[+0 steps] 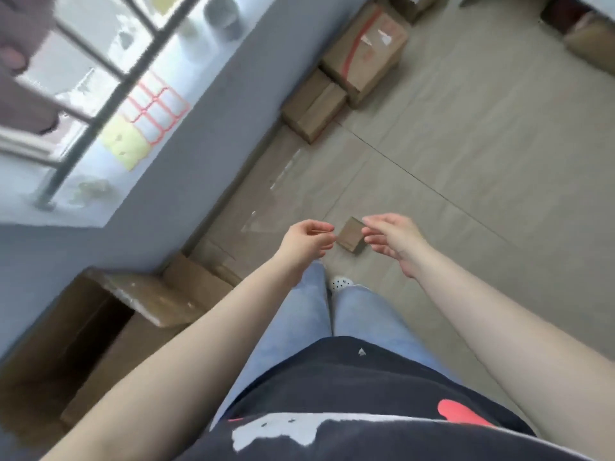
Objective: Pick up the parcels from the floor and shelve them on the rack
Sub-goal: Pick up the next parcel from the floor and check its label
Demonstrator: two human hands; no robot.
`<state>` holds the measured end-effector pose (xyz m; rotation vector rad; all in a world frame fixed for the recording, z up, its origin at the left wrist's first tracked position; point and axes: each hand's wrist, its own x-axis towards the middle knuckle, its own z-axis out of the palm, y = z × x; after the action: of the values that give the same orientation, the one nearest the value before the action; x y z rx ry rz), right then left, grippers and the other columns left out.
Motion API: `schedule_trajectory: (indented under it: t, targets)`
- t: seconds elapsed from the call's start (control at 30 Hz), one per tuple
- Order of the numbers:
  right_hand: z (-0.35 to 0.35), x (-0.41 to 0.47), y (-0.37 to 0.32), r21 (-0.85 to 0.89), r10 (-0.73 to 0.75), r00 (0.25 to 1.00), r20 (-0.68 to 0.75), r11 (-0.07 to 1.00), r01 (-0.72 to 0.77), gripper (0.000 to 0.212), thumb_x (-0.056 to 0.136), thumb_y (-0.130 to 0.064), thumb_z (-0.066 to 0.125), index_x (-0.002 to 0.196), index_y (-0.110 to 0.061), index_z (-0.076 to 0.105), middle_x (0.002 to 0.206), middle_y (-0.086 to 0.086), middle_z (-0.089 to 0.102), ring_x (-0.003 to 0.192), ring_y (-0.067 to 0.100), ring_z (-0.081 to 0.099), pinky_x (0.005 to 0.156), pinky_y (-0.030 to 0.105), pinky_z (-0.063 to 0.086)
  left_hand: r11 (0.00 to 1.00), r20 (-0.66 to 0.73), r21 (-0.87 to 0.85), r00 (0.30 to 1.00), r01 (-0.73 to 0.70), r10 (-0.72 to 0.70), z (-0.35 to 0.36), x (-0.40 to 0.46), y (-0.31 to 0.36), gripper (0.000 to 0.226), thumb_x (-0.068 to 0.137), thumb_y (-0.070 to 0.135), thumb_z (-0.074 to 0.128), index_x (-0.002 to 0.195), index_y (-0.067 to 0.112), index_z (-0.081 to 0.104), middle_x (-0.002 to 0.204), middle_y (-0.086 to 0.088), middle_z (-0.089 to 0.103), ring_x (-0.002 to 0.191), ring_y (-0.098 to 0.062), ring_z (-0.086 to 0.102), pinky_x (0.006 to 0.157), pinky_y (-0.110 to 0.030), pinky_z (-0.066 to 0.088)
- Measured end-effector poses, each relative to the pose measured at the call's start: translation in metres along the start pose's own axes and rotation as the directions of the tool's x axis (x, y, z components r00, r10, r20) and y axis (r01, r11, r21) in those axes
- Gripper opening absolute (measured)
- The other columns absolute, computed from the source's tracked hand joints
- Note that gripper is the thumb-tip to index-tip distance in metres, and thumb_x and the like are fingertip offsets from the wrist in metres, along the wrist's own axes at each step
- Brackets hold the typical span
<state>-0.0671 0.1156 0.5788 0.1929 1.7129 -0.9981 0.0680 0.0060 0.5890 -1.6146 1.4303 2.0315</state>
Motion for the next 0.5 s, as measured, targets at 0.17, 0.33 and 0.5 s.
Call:
schedule_trajectory:
  t: [0.17,0.33,0.5]
  targets:
    - [0.003,0.008,0.021,0.174,0.053,0.990,-0.134,0.984,-0.029,0.009,0.089,-0.022,0.067,0.081,-0.020,0.063,0.080,0.001,0.065,0.066,0.010,0.058,0.063,0.021,0.046,0.976,0.148,0.218,0.988,0.007,-0.040,0.000,0.033,0.011,0.016,0.089,0.004,0.066,0.104,0.010,0.062,0.082,0.001,0.060,0.074,-0.013,0.058,0.069,-0.022,0.045]
    - [0.001,0.036,0.050,0.308,0.141,0.958,-0.251,0.950,-0.059,0.009,0.087,-0.022,0.069,0.086,-0.018,0.062,0.079,0.001,0.064,0.065,0.009,0.057,0.062,0.021,0.045,0.954,0.144,0.298,0.986,0.039,-0.086,0.012,0.073,0.005,0.016,0.091,0.002,0.062,0.105,0.009,0.060,0.081,0.000,0.060,0.070,-0.010,0.056,0.067,-0.021,0.045]
    - [-0.009,0.099,0.089,0.469,0.282,0.929,-0.239,0.872,-0.144,0.011,0.088,-0.023,0.069,0.081,-0.019,0.061,0.078,0.001,0.061,0.065,0.011,0.057,0.062,0.021,0.045,0.922,0.096,0.370,0.983,0.111,-0.157,0.035,0.140,-0.026,0.013,0.091,0.002,0.062,0.102,0.008,0.059,0.080,-0.001,0.060,0.068,-0.011,0.055,0.065,-0.020,0.045]
